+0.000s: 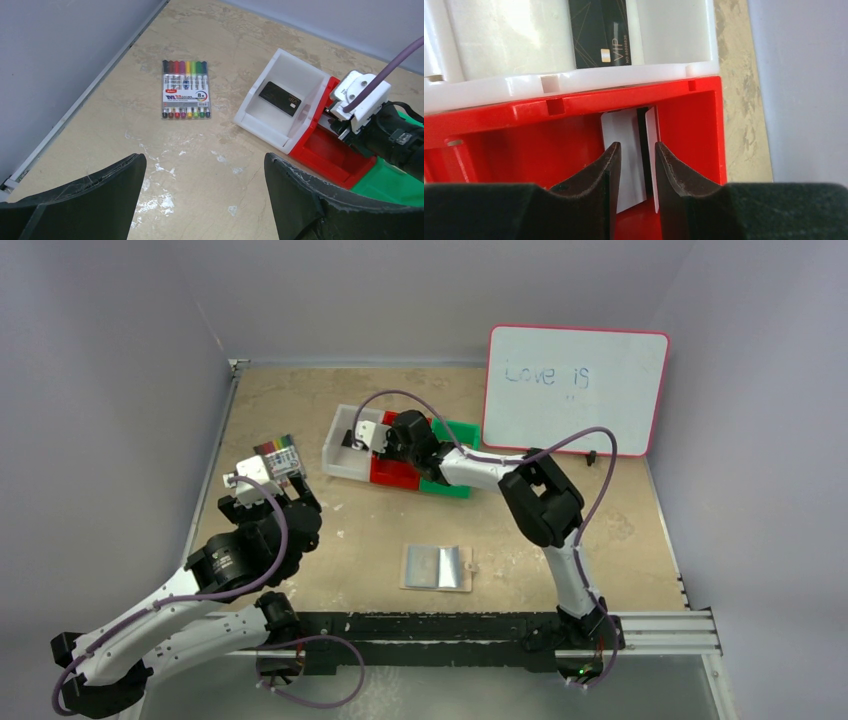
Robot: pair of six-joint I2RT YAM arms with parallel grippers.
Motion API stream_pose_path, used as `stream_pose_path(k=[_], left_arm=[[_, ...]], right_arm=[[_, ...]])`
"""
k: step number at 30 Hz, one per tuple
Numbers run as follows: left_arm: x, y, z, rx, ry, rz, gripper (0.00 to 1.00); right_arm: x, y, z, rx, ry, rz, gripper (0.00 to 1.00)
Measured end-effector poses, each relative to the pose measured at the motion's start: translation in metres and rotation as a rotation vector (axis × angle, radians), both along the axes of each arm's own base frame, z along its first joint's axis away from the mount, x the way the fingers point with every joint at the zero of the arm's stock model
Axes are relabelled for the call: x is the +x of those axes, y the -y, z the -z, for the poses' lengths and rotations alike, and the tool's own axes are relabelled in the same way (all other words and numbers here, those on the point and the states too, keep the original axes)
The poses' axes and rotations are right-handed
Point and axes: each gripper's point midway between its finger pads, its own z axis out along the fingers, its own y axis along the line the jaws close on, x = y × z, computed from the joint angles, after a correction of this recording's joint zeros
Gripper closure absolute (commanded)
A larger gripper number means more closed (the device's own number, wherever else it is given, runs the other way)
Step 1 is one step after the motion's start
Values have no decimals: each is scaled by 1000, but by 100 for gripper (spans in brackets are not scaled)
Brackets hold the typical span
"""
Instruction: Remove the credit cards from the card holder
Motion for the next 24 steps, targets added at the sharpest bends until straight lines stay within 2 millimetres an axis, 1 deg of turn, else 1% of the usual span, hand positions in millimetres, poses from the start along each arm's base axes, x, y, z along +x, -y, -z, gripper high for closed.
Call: stream_pose_path(k=[3,7,10,11,14,18,24], left_arm=[[0,0,0,0,0,0,12],[0,0,0,0,0,0,12],[0,0,0,0,0,0,12],[0,0,0,0,0,0,12],[0,0,0,0,0,0,12],[0,0,0,0,0,0,12],[0,0,0,0,0,0,12]], right_arm=[[5,1,12,-17,-9,12,68],[11,6,24,-38,-18,28,75],[13,9,27,-48,-17,34,85],[14,10,27,-53,-12,38,90],[16,10,25,-59,3,40,98],[18,11,23,-63,17,41,100],[23,12,16,-65,56,56,100]])
